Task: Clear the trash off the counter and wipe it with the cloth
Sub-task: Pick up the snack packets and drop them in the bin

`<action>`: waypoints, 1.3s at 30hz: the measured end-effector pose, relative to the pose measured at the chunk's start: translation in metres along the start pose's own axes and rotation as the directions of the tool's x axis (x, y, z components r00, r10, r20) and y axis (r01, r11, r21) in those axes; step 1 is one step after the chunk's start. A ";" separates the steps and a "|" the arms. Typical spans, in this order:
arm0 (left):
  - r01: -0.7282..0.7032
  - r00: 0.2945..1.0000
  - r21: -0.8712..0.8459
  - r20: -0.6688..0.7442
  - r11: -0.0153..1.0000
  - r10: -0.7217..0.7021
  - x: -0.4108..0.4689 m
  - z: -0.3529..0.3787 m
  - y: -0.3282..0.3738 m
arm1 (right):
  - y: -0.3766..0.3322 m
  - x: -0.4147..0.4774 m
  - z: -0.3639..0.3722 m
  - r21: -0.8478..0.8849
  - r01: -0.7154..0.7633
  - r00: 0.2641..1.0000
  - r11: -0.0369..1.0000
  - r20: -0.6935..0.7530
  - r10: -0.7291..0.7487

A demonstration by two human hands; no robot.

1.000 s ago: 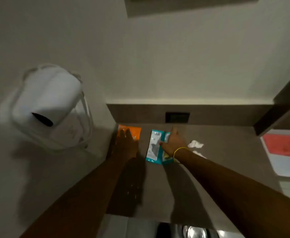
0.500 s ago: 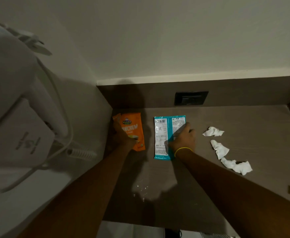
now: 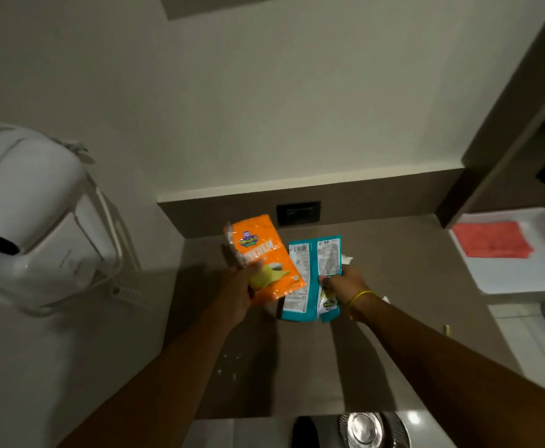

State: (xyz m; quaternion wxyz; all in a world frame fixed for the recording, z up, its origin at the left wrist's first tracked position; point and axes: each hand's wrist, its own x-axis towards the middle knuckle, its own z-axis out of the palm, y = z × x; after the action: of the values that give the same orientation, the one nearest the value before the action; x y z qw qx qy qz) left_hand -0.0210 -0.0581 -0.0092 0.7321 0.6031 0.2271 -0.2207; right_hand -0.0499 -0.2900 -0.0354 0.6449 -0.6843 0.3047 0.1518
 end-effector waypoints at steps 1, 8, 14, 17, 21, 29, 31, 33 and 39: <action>0.012 0.999 0.034 0.031 0.999 -0.013 -0.014 0.018 -0.004 | 0.000 -0.012 -0.017 0.012 0.021 1.000 1.000 0.004 -0.021; 0.059 0.988 0.233 0.125 0.971 -0.090 -0.099 0.125 -0.075 | 0.030 -0.113 -0.127 0.131 0.068 0.996 0.989 0.043 -0.074; 0.060 0.975 0.277 0.188 0.959 -0.115 -0.173 0.178 -0.171 | 0.116 -0.188 -0.202 0.230 0.016 1.000 0.973 0.020 -0.021; 0.026 0.984 0.369 0.156 0.929 -0.090 -0.196 0.193 -0.234 | 0.172 -0.209 -0.223 0.155 -0.034 0.999 0.987 -0.006 0.035; 0.015 0.992 0.457 0.102 0.889 -0.069 -0.211 0.198 -0.319 | 0.252 -0.210 -0.230 0.103 -0.107 0.991 0.989 -0.071 0.114; 0.343 0.937 0.407 -0.089 0.847 -0.337 -0.133 0.166 -0.470 | 0.416 -0.120 -0.197 -0.135 -0.239 0.954 0.962 -0.217 0.207; 0.392 0.917 0.396 -0.092 0.831 -0.389 -0.095 0.156 -0.509 | 0.455 -0.085 -0.185 -0.231 -0.235 0.953 0.944 -0.243 0.178; 0.408 0.910 0.381 -0.095 0.829 -0.404 -0.057 0.147 -0.546 | 0.491 -0.049 -0.173 -0.290 -0.250 0.953 0.924 -0.244 0.181; 0.359 0.933 0.500 -0.202 0.788 -0.297 0.039 0.129 -0.639 | 0.575 0.045 -0.134 -0.428 -0.179 0.968 0.886 -0.236 0.081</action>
State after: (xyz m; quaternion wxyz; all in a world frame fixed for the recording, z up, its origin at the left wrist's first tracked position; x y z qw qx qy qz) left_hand -0.3625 -0.2985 -0.5112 0.4737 0.7439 0.2996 -0.3639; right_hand -0.3925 -0.4203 -0.5007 0.4232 -0.8038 0.3740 0.1869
